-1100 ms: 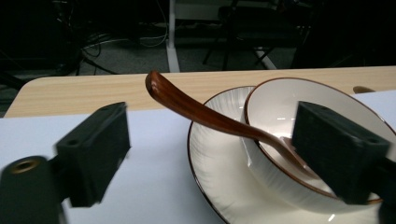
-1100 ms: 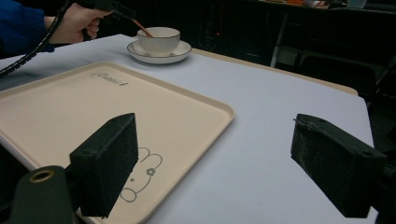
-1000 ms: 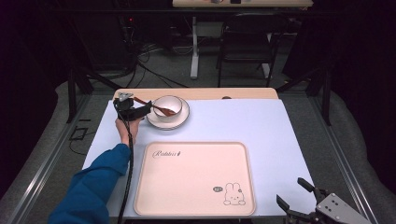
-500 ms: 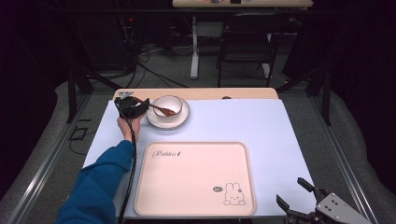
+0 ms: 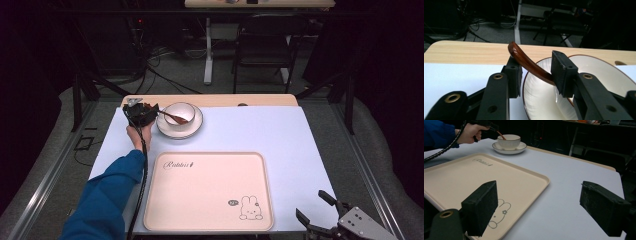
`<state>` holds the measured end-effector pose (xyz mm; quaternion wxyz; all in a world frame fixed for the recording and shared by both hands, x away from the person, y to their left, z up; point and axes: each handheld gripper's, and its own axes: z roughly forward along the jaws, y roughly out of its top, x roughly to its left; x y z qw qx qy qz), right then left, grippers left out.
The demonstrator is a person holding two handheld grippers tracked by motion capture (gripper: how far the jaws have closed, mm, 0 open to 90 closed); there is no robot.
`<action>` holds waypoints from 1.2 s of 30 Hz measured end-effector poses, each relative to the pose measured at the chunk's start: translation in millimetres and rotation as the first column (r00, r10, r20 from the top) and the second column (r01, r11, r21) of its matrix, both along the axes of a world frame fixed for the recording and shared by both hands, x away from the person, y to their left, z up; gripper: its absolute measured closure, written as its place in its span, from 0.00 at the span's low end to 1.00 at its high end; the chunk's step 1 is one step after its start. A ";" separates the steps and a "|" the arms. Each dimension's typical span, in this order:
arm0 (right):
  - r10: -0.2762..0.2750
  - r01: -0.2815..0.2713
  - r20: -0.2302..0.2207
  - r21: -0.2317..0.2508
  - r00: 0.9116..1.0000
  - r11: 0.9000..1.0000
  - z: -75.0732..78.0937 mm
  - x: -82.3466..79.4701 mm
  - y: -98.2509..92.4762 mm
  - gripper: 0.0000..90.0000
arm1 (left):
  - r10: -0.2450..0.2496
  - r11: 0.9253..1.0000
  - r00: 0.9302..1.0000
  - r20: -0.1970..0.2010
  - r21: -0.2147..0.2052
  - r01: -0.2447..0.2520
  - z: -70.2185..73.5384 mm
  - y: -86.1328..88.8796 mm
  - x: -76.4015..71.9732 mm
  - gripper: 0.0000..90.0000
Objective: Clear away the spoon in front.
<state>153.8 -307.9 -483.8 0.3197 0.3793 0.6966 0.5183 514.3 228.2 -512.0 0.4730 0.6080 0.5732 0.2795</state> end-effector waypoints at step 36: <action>-0.001 0.001 -0.006 -0.002 1.000 1.000 0.1 0.8 0.2 0.16 | -0.165 0.979 0.978 0.126 -0.098 0.178 33.1 -13.9 -17.0 0.94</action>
